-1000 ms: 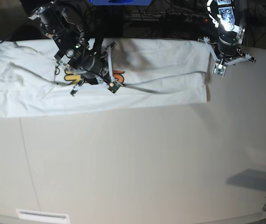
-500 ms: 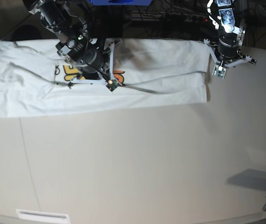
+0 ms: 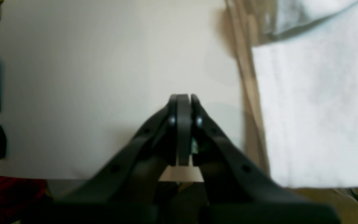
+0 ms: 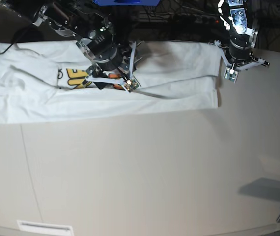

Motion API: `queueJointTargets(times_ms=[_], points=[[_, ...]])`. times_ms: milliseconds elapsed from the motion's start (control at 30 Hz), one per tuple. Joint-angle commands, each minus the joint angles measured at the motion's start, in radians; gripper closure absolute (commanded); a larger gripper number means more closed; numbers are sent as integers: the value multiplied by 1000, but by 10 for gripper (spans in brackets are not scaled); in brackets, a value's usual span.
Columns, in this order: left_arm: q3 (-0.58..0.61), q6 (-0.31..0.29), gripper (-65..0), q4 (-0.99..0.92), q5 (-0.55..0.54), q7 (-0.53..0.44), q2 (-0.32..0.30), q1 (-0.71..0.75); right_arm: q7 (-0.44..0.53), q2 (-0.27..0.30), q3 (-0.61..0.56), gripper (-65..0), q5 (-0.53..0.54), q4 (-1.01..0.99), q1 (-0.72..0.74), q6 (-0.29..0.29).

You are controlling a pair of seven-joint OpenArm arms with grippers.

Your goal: Fold the T-shirt properly

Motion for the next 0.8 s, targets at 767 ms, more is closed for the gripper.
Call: queueJointTargets(times_ms=[767], points=[[-5,12,0,15,2,-16,-9,3,157,3,-15,-355,-30,-220,67,-338]])
